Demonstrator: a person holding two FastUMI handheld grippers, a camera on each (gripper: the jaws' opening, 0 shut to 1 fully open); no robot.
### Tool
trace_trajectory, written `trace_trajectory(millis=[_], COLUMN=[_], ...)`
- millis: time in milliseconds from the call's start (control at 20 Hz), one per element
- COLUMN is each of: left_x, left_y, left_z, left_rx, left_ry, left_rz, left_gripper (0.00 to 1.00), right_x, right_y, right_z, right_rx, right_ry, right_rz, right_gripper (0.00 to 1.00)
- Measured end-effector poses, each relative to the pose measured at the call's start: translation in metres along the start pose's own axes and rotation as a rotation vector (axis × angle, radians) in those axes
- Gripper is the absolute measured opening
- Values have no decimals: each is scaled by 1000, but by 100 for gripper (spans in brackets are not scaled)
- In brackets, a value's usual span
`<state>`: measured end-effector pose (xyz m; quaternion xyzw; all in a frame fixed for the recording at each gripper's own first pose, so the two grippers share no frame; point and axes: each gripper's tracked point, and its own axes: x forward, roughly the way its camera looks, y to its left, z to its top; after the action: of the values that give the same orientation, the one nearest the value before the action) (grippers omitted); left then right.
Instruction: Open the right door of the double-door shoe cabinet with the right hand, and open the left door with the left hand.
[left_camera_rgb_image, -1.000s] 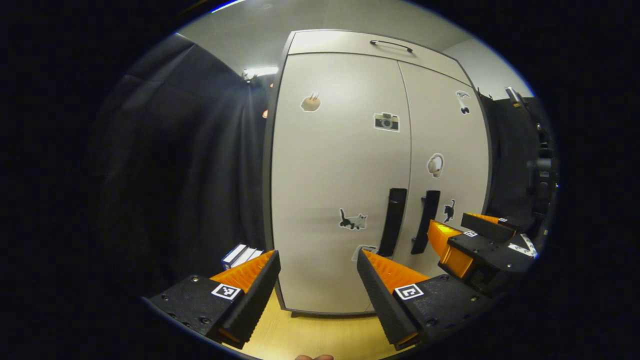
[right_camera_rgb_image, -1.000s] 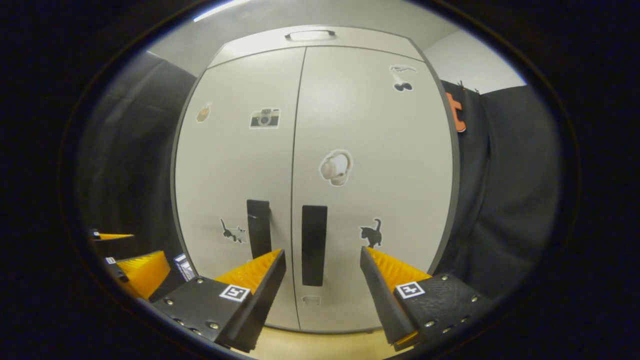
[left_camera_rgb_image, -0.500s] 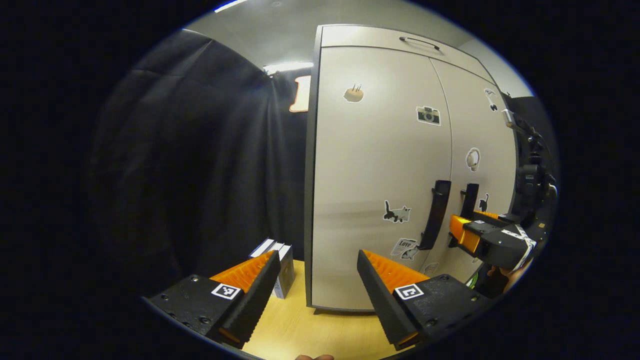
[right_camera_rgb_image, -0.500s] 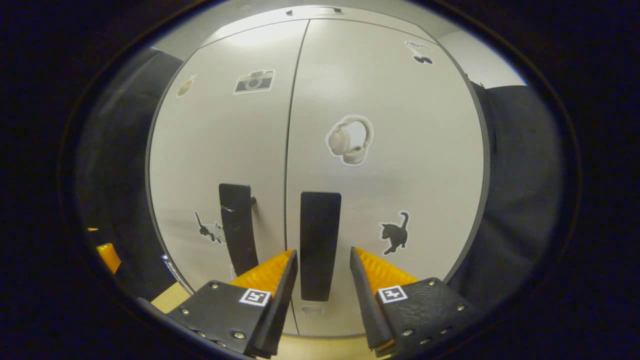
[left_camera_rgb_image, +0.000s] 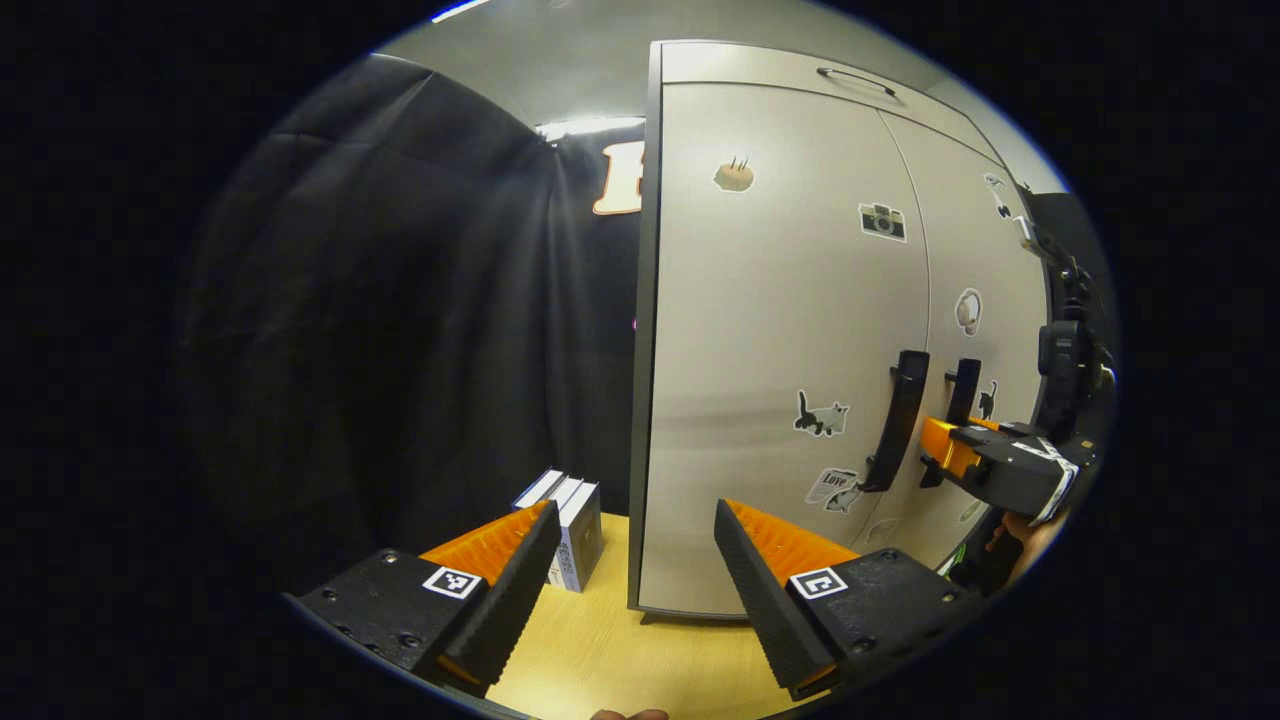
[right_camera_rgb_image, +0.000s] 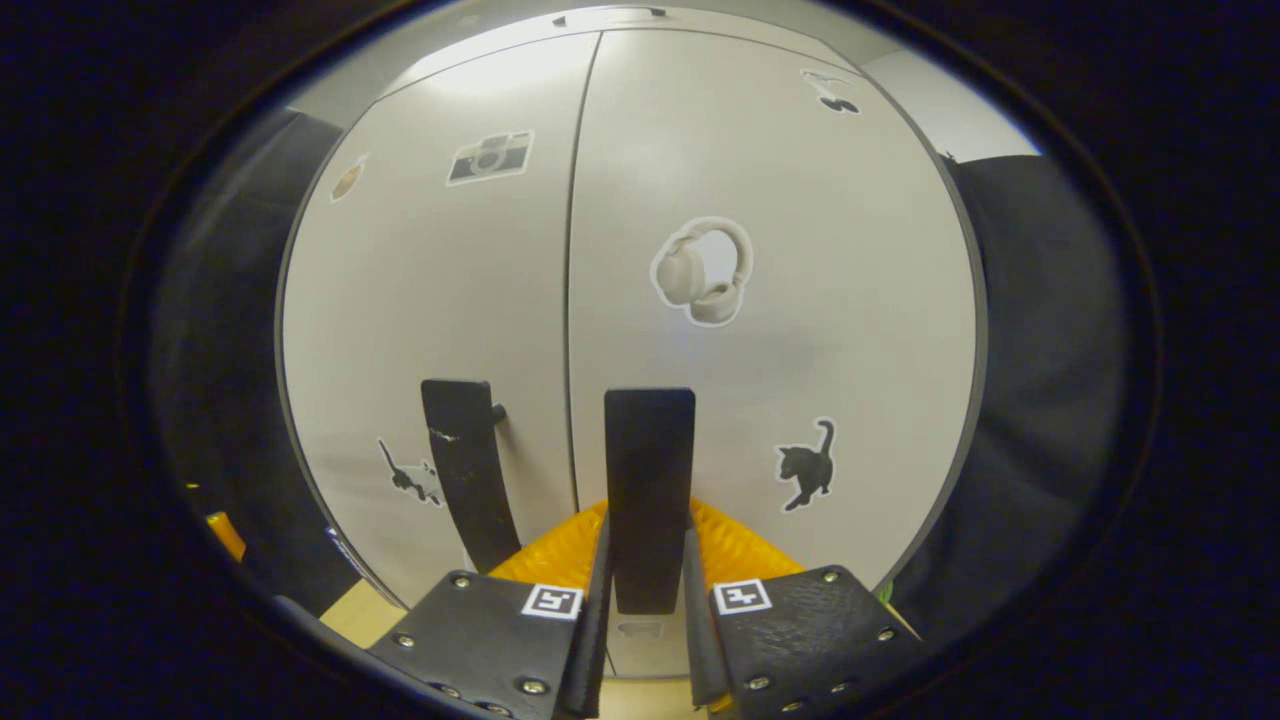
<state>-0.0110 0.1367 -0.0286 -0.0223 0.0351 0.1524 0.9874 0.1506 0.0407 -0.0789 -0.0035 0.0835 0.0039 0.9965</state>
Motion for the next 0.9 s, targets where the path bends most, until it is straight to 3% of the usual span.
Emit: trace_trajectory(millis=[50,100,900], left_x=[0,-1,-22], left_y=[0,0,-22], left_z=[0,-1,-8], left_rx=[-1,-2,-3], left_ry=[3,6,17], left_rz=[-1,-2,-45], left_gripper=[96,96,96], right_x=[-1,0,-23], right_y=[1,0,-7], right_z=[0,0,0], right_rx=[11,14,1], right_ry=[-1,1,-19], right_rz=[-1,0,20], right_gripper=[34,28,28])
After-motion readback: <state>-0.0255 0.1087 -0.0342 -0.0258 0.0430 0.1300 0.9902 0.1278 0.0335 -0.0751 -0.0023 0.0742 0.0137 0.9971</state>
